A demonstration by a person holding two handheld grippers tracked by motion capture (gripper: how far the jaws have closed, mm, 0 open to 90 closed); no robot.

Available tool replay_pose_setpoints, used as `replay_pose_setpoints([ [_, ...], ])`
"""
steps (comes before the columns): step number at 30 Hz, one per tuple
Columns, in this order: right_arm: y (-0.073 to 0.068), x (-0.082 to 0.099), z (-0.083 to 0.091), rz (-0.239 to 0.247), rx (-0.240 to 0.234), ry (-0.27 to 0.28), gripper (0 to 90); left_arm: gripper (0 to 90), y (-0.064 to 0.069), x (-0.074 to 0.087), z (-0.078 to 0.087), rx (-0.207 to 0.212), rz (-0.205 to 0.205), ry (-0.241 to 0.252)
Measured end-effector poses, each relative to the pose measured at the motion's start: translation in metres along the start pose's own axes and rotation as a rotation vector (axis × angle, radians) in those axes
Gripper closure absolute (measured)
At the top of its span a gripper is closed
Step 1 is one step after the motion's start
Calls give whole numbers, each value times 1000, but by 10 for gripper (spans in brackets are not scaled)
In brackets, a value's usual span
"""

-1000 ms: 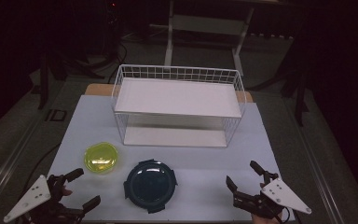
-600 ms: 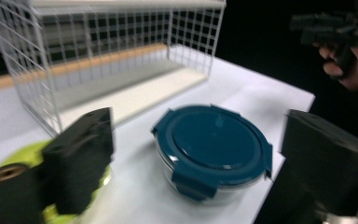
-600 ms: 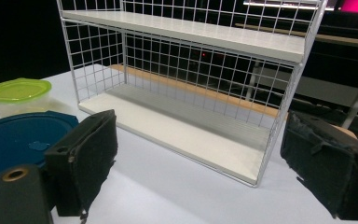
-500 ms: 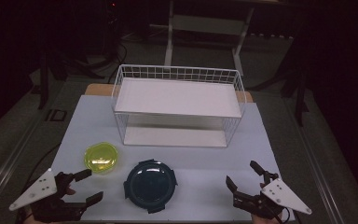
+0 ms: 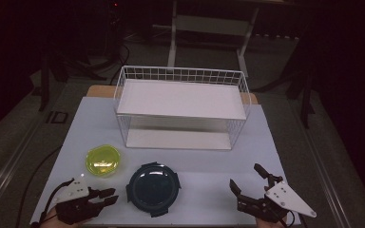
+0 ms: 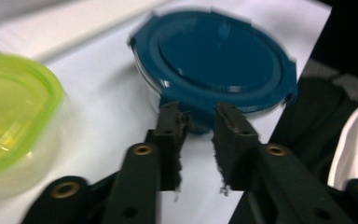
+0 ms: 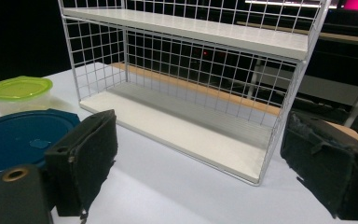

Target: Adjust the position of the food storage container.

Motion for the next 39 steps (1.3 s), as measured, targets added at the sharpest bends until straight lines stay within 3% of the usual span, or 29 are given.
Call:
replay_pose_setpoints([
  [4, -1, 1, -1, 2, -5, -4, 106, 807, -2, 7, -11, 5, 18, -68],
  [8, -1, 2, -2, -3, -10, -10, 106, 874, -1, 8, -19, -2, -21, -104],
  [19, -1, 2, -2, -7, -12, -11, 106, 878, -3, 6, -31, -1, -26, -139],
  [26, -1, 3, -2, -7, -12, -12, 106, 882, -2, 7, -42, -22, -56, -198],
  [32, 0, 2, -2, -9, -9, -9, 106, 881, -4, 3, -47, -38, -46, -191],
  [39, -1, 2, -2, -9, -14, -10, 106, 882, -6, -1, -56, -28, -38, -190],
])
Point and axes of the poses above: each handheld gripper's, and its own axes: z roughly backward along the jaws, x roughly out of its underside, y roughly to its right, the point moved 2 cm from there along -z, roughly forward along the jaws, and after that the axes turned 13 degrees about y, right-handed, at the moved point
